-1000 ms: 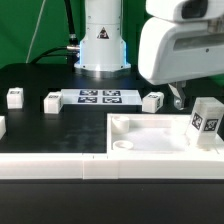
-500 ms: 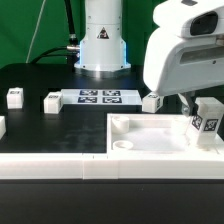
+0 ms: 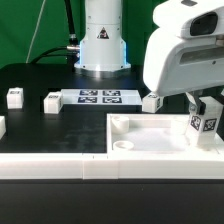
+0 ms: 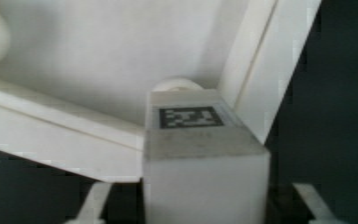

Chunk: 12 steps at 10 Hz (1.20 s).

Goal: Assemble one leg

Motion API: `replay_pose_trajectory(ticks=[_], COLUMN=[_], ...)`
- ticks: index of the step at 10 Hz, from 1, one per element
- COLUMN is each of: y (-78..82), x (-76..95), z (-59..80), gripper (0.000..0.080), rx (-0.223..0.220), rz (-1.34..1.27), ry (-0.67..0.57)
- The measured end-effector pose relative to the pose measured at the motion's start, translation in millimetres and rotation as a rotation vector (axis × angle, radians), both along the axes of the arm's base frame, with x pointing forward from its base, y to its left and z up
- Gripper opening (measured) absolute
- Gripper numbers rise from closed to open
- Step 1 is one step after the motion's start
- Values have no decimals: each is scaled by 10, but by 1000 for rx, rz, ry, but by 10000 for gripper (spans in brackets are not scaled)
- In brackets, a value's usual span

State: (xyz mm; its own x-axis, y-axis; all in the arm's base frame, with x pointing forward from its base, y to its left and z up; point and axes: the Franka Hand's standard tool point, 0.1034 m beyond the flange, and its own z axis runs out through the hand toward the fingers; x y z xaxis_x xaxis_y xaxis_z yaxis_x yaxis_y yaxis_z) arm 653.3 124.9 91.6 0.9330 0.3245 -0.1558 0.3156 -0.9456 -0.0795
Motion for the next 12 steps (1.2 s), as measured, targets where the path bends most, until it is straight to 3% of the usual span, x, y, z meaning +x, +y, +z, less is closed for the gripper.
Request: replay_pose_trajectory(ticks=[2, 8, 12], y=[-15, -79, -102], x=[15, 13, 3], z=[-4, -6, -8], gripper=[291, 292, 292], rx=[-5, -44, -102], rz=[-72, -688, -1117], ry=[-11, -48, -39])
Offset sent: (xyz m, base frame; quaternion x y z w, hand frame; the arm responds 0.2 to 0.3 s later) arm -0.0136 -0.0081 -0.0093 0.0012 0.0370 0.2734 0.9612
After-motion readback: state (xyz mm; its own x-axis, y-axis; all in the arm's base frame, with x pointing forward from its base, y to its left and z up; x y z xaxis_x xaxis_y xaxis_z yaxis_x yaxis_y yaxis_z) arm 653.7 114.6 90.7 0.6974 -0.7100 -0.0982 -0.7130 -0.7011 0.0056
